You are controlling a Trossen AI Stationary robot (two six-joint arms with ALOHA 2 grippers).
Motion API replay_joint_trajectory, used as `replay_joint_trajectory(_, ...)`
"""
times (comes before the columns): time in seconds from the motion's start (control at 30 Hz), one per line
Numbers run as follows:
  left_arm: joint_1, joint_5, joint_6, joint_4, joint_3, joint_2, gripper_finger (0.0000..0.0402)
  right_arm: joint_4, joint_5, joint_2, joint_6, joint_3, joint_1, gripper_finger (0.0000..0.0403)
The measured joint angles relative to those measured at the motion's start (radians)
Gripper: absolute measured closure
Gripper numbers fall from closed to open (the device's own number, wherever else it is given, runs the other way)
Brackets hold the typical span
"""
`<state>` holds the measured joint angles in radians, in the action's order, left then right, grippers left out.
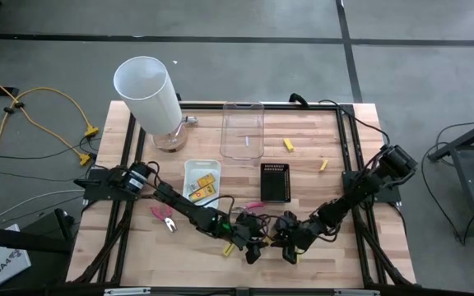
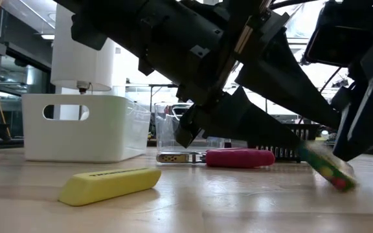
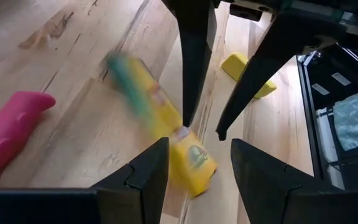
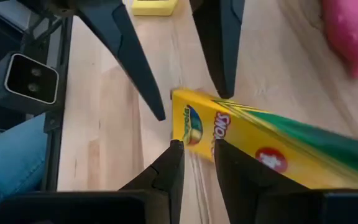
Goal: Pick & Place School Supplies
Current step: Put the box of crayon into the white bin
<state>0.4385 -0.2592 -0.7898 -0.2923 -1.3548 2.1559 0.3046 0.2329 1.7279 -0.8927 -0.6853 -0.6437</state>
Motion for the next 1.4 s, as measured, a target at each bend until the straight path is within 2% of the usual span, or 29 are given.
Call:
replay_joint_trajectory(0.3,-0.002,0.018,-0.013,-0.023,0.0,0.052,0.0233,0.0,-0.001,0.0,0.0,0.0,0.004,0.0321)
replay_joint_trajectory(0.47,-0.004,-0.005,-0.002,-0.043,0.0,0.058,0.0233,0.002,-0.005,0.0,-0.002,0.0,-0.004,0.0321)
replay_joint_trajectory(0.67,-0.004,-0.004,0.004,-0.052,0.0,0.058,0.0233,-0.011,-0.074,-0.001,-0.048,0.0,-0.007,0.0321)
replay_joint_trajectory(0.97,-0.005,0.02,0.004,-0.056,0.0,0.058,0.0233,-0.015,-0.11,-0.001,-0.129,0.0,-0.017,0.0321)
replay_joint_trajectory(1.4,-0.019,0.063,0.016,-0.017,-0.002,0.058,0.0233,-0.116,-0.022,-0.003,-0.248,-0.001,-0.02,0.0321)
